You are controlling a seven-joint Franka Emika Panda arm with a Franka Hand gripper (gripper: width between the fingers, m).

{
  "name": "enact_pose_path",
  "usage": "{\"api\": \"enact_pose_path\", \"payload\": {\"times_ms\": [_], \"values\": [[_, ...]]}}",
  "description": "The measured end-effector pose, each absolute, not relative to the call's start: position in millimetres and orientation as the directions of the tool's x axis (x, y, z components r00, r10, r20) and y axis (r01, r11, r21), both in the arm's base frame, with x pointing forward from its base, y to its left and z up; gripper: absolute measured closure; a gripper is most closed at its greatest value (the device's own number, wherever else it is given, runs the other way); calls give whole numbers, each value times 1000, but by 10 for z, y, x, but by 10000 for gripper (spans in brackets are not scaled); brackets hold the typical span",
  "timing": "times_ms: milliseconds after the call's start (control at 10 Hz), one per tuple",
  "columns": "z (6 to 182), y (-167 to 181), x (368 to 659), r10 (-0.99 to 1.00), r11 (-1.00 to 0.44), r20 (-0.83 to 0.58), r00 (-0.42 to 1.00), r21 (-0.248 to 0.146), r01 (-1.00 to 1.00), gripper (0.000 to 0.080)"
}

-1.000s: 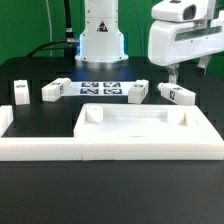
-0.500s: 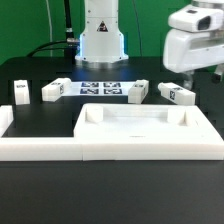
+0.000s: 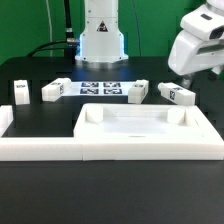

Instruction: Assemble desk

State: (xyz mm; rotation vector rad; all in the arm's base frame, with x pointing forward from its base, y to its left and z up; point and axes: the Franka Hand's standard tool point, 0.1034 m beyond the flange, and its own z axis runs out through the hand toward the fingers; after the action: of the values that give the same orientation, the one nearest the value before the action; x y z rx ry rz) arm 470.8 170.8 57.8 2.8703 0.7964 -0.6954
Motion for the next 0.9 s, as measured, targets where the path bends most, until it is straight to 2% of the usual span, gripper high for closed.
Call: {"api": "enact_pose_path", "payload": {"times_ms": [200,400,700,900], "values": [[459,1657,4616,437,-866,-578,689,-65,495,151],[412,1651,4642,417,-871,-637,648,-75,486,151],[396,1647,4645,417,-871,-635,650,-75,485,151],[266,1597,4565,334,-898,-721,607,-49,437,151]]}}
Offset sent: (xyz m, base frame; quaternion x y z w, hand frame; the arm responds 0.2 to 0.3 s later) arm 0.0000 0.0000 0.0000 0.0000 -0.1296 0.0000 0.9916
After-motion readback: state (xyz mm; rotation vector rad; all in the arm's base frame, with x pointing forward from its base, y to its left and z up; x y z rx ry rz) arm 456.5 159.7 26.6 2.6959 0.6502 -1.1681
